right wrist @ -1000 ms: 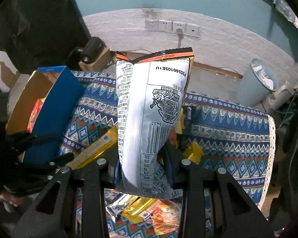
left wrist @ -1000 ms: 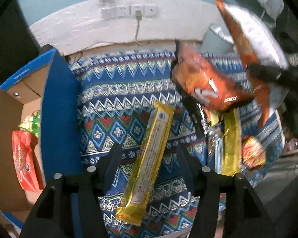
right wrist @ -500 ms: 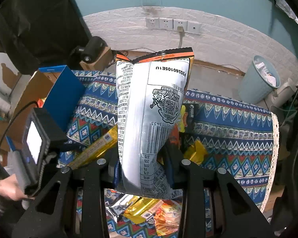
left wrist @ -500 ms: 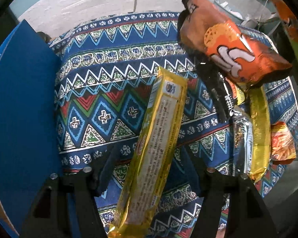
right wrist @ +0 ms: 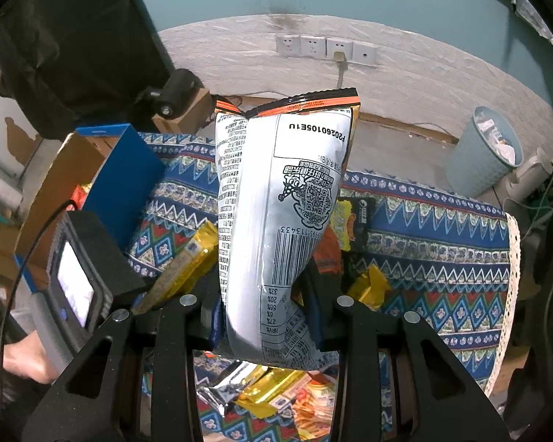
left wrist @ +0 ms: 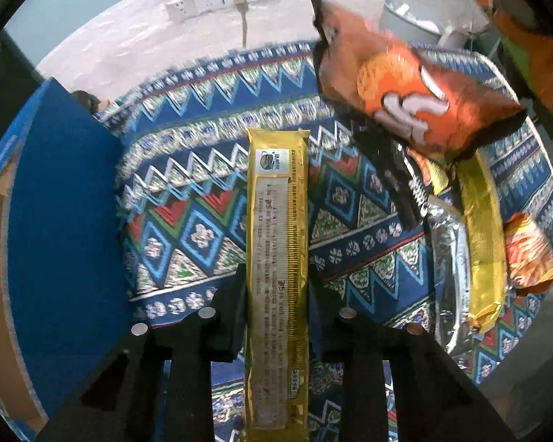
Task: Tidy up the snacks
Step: 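Lift the white-silver bag and yellow wafer bar and carry them toward the box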
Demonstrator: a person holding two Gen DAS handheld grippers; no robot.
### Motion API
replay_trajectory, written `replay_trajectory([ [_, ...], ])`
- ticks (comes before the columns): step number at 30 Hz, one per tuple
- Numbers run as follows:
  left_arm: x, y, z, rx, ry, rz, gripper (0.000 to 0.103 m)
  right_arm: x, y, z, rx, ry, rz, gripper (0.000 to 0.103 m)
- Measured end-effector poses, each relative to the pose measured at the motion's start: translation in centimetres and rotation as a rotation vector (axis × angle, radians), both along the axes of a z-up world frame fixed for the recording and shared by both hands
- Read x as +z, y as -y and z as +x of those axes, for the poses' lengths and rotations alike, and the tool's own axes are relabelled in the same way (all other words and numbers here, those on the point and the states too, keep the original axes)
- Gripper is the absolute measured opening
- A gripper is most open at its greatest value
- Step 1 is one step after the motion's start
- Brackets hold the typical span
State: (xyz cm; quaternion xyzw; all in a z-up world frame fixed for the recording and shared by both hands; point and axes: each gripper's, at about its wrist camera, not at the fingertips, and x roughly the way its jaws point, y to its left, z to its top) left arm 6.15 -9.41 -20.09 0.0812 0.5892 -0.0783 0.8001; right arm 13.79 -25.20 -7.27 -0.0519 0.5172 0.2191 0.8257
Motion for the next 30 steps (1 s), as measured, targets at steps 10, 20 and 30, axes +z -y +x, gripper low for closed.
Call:
replay_trajectory([
  [10, 6.6, -2.5, -0.9, 0.03, 0.121, -0.022, 0.028, 1.1, -1.7, -0.1, 0.031, 0.021, 0.017, 0.033],
  [20, 12.0, -6.1, -1.4, 0.082, 0.217, -0.044, 0.028, 2.3, -4.5, -0.5, 0.074, 0.036, 0.036, 0.033],
  [30, 15.8, -11.2, -2.5, 0.162, 0.292, -0.048, 0.028, 3.9, -9.6, -1.6, 0.161, 0.058, 0.059, 0.033],
])
